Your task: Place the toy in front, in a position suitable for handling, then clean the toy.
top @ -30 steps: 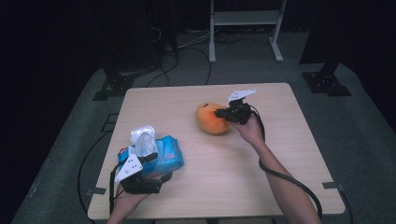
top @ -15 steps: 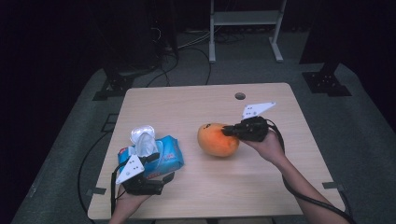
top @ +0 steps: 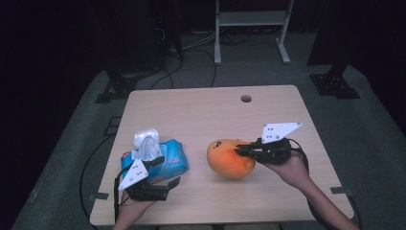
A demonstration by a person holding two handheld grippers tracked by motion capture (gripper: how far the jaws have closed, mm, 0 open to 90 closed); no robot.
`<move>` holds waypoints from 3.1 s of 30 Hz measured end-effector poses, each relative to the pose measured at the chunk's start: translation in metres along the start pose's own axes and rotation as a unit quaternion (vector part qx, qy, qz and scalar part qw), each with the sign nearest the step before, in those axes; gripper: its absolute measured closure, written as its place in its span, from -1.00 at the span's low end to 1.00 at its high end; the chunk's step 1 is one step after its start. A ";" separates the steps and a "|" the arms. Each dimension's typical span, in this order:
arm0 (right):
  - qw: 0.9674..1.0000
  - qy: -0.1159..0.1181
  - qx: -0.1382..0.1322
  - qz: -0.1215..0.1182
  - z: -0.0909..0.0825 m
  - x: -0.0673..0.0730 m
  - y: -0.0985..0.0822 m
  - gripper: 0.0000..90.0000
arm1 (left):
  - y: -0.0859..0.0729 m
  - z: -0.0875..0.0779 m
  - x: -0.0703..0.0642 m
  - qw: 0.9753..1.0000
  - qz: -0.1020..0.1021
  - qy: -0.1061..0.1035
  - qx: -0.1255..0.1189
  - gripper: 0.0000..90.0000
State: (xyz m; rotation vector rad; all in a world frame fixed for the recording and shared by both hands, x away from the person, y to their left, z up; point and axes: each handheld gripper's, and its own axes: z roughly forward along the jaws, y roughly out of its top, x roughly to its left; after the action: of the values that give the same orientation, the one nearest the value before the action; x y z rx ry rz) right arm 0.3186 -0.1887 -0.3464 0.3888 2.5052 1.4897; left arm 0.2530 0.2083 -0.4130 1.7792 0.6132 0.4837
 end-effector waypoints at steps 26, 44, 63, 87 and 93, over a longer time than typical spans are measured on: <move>0.999 0.013 0.011 0.049 0.010 0.006 -0.072 0.36 | -0.002 0.004 -0.004 1.000 0.005 -0.003 0.007 -0.73; 0.993 -0.011 0.001 0.117 0.007 -0.005 -0.079 -0.30 | -0.003 0.004 -0.003 1.000 0.005 -0.006 0.009 -0.75; 0.999 0.000 0.032 0.042 0.023 -0.006 -0.067 0.72 | -0.002 0.003 0.001 1.000 -0.003 0.001 0.007 -0.77; 0.999 0.030 0.011 0.026 0.030 -0.005 -0.077 0.63 | 0.005 -0.015 0.017 0.999 -0.011 0.037 -0.017 -0.80; 0.999 0.037 0.009 0.029 0.032 -0.008 -0.077 0.62 | 0.008 -0.030 0.040 0.997 -0.009 0.070 -0.025 -0.79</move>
State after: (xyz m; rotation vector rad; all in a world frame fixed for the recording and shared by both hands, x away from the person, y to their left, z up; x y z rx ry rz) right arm 0.3262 -0.2000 -0.4293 0.4200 2.5876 1.5315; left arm 0.2674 0.2536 -0.3967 1.7004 0.7083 0.6105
